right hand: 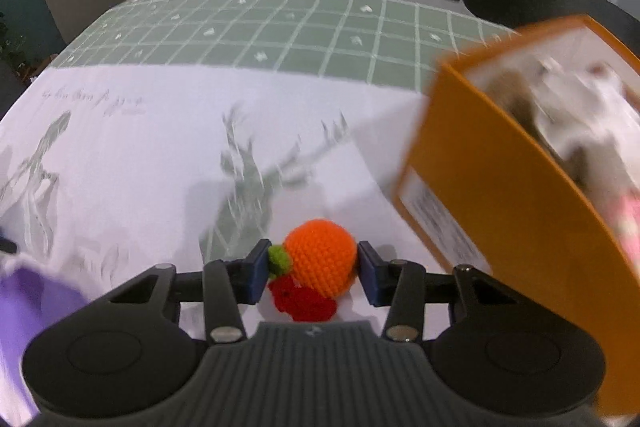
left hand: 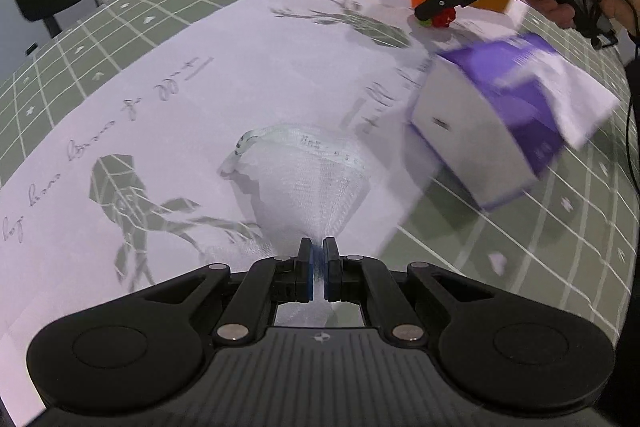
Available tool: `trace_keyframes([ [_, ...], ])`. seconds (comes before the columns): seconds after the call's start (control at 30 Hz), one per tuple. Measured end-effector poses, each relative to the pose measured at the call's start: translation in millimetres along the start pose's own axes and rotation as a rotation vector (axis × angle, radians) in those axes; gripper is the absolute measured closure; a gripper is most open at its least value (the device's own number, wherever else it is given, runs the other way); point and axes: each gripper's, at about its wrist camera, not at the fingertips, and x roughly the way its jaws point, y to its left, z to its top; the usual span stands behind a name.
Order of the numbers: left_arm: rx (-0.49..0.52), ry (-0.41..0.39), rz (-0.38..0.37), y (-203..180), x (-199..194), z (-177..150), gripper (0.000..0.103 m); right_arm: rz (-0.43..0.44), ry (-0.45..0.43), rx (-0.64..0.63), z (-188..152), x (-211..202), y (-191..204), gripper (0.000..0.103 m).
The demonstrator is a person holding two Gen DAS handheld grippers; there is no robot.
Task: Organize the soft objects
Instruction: 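Lift the mesh bag and orange fruit and carry both over the orange box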
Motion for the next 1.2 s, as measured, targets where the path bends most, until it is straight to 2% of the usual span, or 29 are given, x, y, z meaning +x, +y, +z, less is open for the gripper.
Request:
trace_keyframes([
  [0.13,0.044,-0.003,-0.002,-23.7,-13.7,-17.3,0.099,0.005,0.004,-0.009,-37.1,-29.9,-8.3,0.057],
  [0.37,0.123,0.022,-0.058,-74.5,-21.5,-46.7,0.099,0.03,0.025,-0.06,-98.3,-76.8,4.1,0.057],
  [0.63,0.192,0.012,-0.12,-120.9,-25.2,-45.9,0.099,0.076,0.04,-0.082,-135.3,-105.7,15.0,0.057],
  [0.9,0.345,0.0,-0.224,-190.7,-17.8,-9.6,0.099,0.139,0.04,-0.139,-163.9,-134.3,39.2,0.057],
  [1.0,0.402,-0.042,-0.252,-214.5,-23.6,16.9,0.099,0.141,0.03,-0.158,-171.3,-150.7,40.6,0.057],
  [1.07,0.468,-0.075,-0.234,-229.2,-27.8,37.8,0.099,0.117,0.004,-0.172,-173.7,-164.1,38.7,0.057],
  [1.2,0.535,-0.113,-0.226,-246.4,-29.5,76.4,0.099,0.088,-0.034,-0.169,-173.9,-182.0,27.6,0.057],
])
